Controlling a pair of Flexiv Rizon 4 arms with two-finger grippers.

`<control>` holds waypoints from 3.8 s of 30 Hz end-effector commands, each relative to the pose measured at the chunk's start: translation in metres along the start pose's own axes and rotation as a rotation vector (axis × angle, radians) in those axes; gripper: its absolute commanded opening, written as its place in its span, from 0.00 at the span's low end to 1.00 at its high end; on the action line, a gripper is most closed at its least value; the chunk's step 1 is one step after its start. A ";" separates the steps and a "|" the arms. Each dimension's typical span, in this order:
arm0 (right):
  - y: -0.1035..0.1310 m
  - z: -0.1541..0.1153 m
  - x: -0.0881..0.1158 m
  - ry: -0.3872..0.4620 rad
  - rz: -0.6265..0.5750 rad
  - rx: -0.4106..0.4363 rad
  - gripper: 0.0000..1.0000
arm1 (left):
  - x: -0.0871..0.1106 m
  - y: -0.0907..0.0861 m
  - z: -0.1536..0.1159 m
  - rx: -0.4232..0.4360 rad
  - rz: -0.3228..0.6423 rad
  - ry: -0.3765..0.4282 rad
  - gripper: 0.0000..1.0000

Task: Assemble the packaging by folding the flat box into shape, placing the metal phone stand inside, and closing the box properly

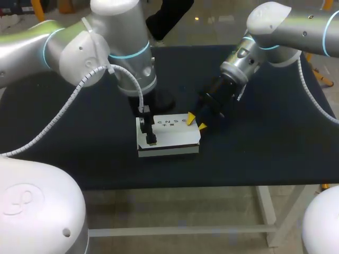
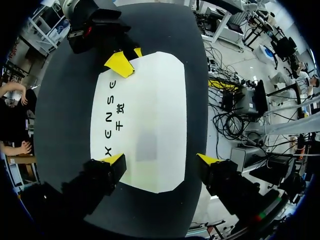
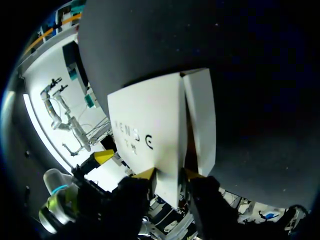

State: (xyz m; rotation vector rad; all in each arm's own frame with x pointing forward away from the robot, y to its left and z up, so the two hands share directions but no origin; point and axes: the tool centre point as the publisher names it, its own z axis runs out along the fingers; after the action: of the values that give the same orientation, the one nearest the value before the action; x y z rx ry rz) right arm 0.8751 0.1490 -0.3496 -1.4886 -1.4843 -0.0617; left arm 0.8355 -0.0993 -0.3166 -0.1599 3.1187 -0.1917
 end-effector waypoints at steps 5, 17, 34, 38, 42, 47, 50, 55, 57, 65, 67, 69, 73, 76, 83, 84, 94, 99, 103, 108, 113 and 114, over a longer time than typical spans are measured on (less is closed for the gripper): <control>0.001 0.000 0.000 -0.001 0.000 0.001 0.36 | -0.005 -0.006 0.011 -0.023 -0.021 -0.013 0.86; 0.001 0.000 0.000 -0.001 0.000 0.001 0.36 | -0.010 -0.006 0.018 -0.028 -0.043 -0.042 0.69; 0.001 0.000 0.000 -0.001 0.000 0.001 0.36 | -0.014 -0.008 0.026 -0.028 -0.012 -0.123 0.70; 0.001 0.000 0.000 -0.001 0.000 0.001 0.36 | -0.017 -0.010 0.027 -0.026 0.000 -0.162 0.73; 0.001 0.000 0.000 -0.001 0.000 0.001 0.36 | -0.020 -0.011 0.027 -0.038 -0.004 -0.192 0.71; 0.001 0.000 0.000 -0.001 0.000 0.001 0.36 | -0.022 -0.013 0.028 -0.045 -0.002 -0.224 0.61; 0.001 0.000 0.000 -0.001 0.000 0.001 0.36 | -0.023 -0.013 0.028 -0.050 -0.006 -0.240 0.51; 0.001 0.000 0.000 -0.001 0.000 0.001 0.36 | -0.024 -0.014 0.028 -0.059 -0.009 -0.274 0.45; 0.001 0.000 0.000 -0.001 0.000 0.001 0.36 | -0.025 -0.015 0.029 -0.061 -0.009 -0.281 0.43; 0.001 0.000 0.000 -0.001 0.000 0.001 0.36 | -0.022 -0.015 0.031 -0.066 -0.003 -0.309 0.40; 0.001 0.000 0.000 -0.001 0.000 0.001 0.36 | -0.021 -0.014 0.031 -0.065 -0.002 -0.315 0.41; 0.001 0.000 0.000 -0.001 0.000 0.001 0.37 | -0.020 -0.013 0.032 -0.063 0.004 -0.323 0.41; 0.000 0.000 0.000 -0.005 0.000 -0.002 0.37 | -0.019 -0.013 0.032 -0.066 0.009 -0.332 0.41; -0.002 0.000 0.000 -0.009 0.000 -0.005 0.37 | -0.018 -0.012 0.032 -0.065 0.011 -0.335 0.41; -0.008 -0.001 -0.004 -0.015 0.008 -0.020 0.40 | -0.017 -0.010 0.033 -0.060 0.006 -0.337 0.38; -0.009 -0.001 -0.005 -0.017 0.011 -0.024 0.40 | -0.017 -0.010 0.033 -0.059 0.005 -0.336 0.38; -0.019 -0.005 -0.015 -0.009 0.016 -0.050 0.39 | -0.013 -0.010 0.036 -0.063 0.012 -0.337 0.40; -0.027 -0.009 -0.019 -0.005 0.011 -0.072 0.39 | -0.011 -0.011 0.039 -0.082 0.021 -0.332 0.39; -0.035 -0.010 -0.021 -0.008 0.001 -0.097 0.39 | -0.010 -0.012 0.042 -0.088 0.021 -0.329 0.38; -0.045 -0.012 -0.022 -0.012 -0.017 -0.129 0.40 | -0.009 -0.012 0.044 -0.093 0.023 -0.323 0.39; -0.052 -0.011 -0.019 -0.025 -0.044 -0.155 0.38 | -0.008 -0.013 0.045 -0.102 0.028 -0.322 0.38; -0.053 -0.010 -0.019 -0.033 -0.050 -0.160 0.36 | -0.008 -0.013 0.045 -0.102 0.028 -0.321 0.38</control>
State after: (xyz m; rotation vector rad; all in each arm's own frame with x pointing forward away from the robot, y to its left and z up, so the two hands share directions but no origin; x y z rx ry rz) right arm 0.8428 0.1143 -0.3301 -1.5344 -1.5532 -0.1415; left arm 0.8467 -0.1125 -0.3579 -0.1282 2.8124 -0.0170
